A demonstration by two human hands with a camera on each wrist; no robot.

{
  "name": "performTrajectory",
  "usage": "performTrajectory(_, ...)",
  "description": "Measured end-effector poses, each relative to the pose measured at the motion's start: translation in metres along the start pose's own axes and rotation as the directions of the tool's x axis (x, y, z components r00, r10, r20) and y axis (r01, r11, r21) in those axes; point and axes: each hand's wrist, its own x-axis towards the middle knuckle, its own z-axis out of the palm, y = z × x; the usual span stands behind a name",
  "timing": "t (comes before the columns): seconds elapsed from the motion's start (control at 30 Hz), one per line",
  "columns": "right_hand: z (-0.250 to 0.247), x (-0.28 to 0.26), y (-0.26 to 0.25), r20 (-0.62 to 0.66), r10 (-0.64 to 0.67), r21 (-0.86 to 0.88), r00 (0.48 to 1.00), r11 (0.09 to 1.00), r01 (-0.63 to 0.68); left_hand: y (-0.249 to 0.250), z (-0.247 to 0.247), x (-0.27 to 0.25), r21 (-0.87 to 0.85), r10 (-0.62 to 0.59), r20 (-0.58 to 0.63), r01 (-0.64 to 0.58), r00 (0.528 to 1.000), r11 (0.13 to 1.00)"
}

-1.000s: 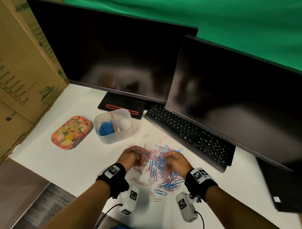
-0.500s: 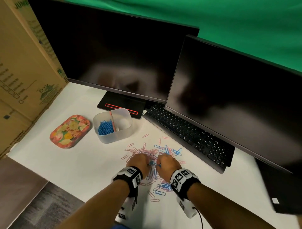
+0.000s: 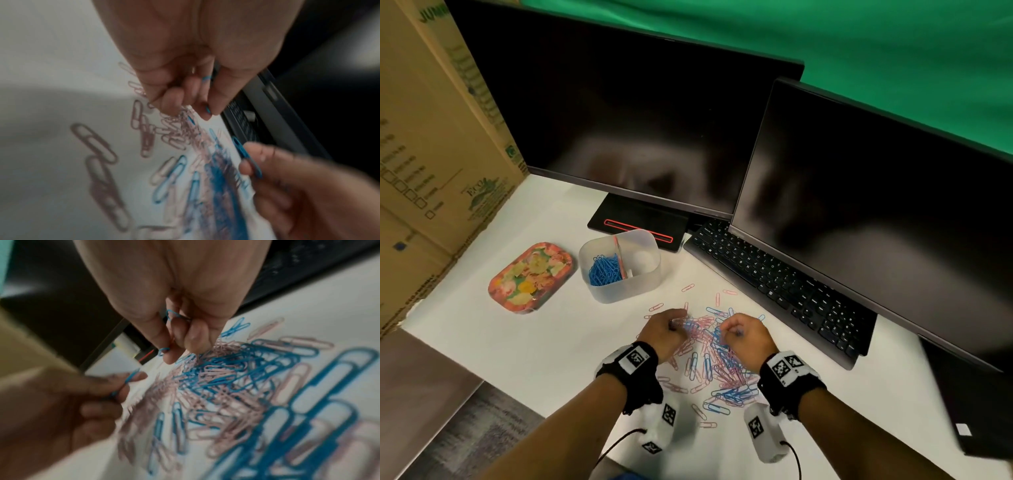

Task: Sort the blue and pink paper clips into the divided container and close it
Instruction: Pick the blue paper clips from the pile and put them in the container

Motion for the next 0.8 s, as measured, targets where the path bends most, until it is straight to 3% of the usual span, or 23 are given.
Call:
performTrajectory(0.07,-0.004,-0.002,-0.004,0.049,0.102,0.296,0.994,0.948,-0.113,0.004,-0.001,-0.002,-0.285,-0.097,0.068,0.112,0.993,0.952)
performTrajectory(0.17,-0.007,-0.008,-0.008,0.163,0.167,0.655,0.972,0.719,-0.233,0.009,-0.002,-0.005,-0.567,-0.166,0.15,0.222,0.975,0.793)
performTrajectory(0.27,-0.007,-0.013,-0.011,0.258,0.168,0.72,0.951,0.623,-0.306,0.011,-0.001,-0.009,-0.673,-0.166,0.203,0.261,0.965,0.692)
performTrajectory(0.33,-0.006,-0.016,-0.013,0.296,0.163,0.718,0.941,0.612,-0.332,0.015,-0.001,-0.014,-0.669,-0.156,0.23,0.272,0.961,0.691)
performTrajectory(0.53,-0.001,-0.02,-0.019,0.395,0.15,0.661,0.906,0.638,-0.394,0.014,0.007,-0.015,-0.433,-0.205,0.15,0.251,0.967,0.866)
performTrajectory(0.63,0.003,-0.018,-0.016,0.339,0.203,0.551,0.919,0.749,-0.368,0.01,0.012,-0.018,-0.25,-0.192,0.116,0.216,0.974,0.944)
performTrajectory(0.73,0.008,-0.013,-0.012,0.234,0.257,0.233,0.938,0.922,-0.311,0.008,0.017,-0.02,0.101,-0.113,0.063,0.107,0.992,0.989)
performTrajectory(0.8,0.01,-0.011,-0.013,0.169,0.231,-0.106,0.958,0.971,-0.215,0.008,0.021,-0.022,0.431,-0.003,0.043,-0.015,0.999,0.902)
